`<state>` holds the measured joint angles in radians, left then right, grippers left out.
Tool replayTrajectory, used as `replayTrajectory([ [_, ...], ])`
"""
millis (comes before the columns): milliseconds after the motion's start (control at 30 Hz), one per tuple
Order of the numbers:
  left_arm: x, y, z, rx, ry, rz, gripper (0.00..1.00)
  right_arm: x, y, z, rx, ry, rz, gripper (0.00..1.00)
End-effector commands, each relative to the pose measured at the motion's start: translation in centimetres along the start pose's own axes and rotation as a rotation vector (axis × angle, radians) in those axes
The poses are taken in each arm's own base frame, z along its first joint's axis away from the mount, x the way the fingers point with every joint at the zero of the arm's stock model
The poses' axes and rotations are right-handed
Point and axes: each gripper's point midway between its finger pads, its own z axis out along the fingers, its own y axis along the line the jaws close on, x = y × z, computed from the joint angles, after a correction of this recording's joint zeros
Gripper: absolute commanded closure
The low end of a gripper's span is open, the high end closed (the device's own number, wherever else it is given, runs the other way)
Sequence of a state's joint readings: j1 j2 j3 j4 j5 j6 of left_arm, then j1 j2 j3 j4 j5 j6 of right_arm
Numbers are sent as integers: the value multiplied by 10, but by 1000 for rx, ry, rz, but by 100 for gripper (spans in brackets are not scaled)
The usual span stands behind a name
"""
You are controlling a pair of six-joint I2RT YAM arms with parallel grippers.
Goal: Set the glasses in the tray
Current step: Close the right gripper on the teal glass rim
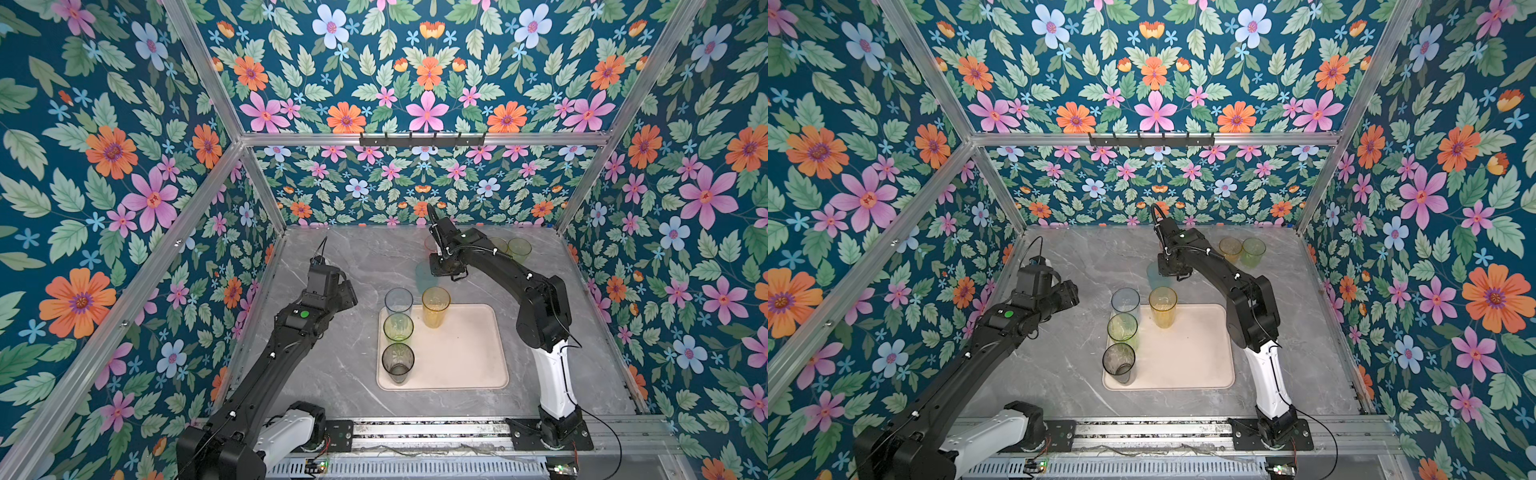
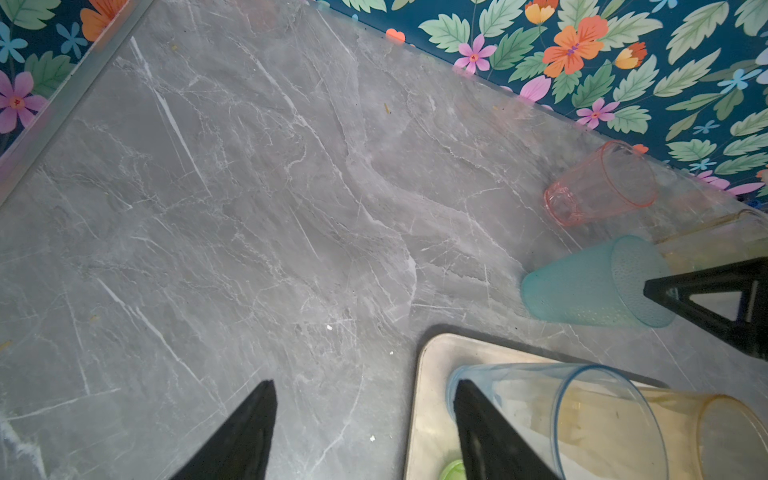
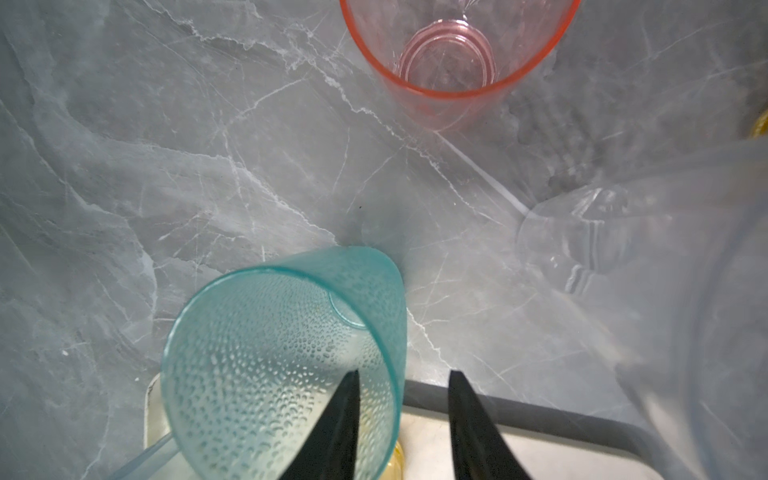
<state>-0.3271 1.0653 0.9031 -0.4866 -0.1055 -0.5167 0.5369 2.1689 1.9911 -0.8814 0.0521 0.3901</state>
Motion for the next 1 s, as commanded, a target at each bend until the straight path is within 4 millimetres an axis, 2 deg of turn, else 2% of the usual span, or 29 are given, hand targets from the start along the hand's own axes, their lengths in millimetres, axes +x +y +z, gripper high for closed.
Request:
replayTrajectory([
  [0, 0, 0, 1, 3, 0, 3, 30, 5, 1, 2, 1, 27, 1, 64],
  [200, 4, 1, 2, 2, 7, 2, 30, 4, 1, 7, 3, 43, -3, 73],
  [367, 4, 2, 2, 0, 5, 3, 30, 3, 1, 9, 9, 44, -8, 77],
  [533, 5, 2, 3, 1, 8, -2, 30, 2, 1, 7, 12, 43, -12, 86],
  [733, 9, 3, 4, -4, 18, 4, 30, 3, 0, 7, 15, 49, -21, 91],
  [967, 9, 4, 3, -5, 16, 3, 30, 0, 1, -3, 9, 36, -24, 97],
])
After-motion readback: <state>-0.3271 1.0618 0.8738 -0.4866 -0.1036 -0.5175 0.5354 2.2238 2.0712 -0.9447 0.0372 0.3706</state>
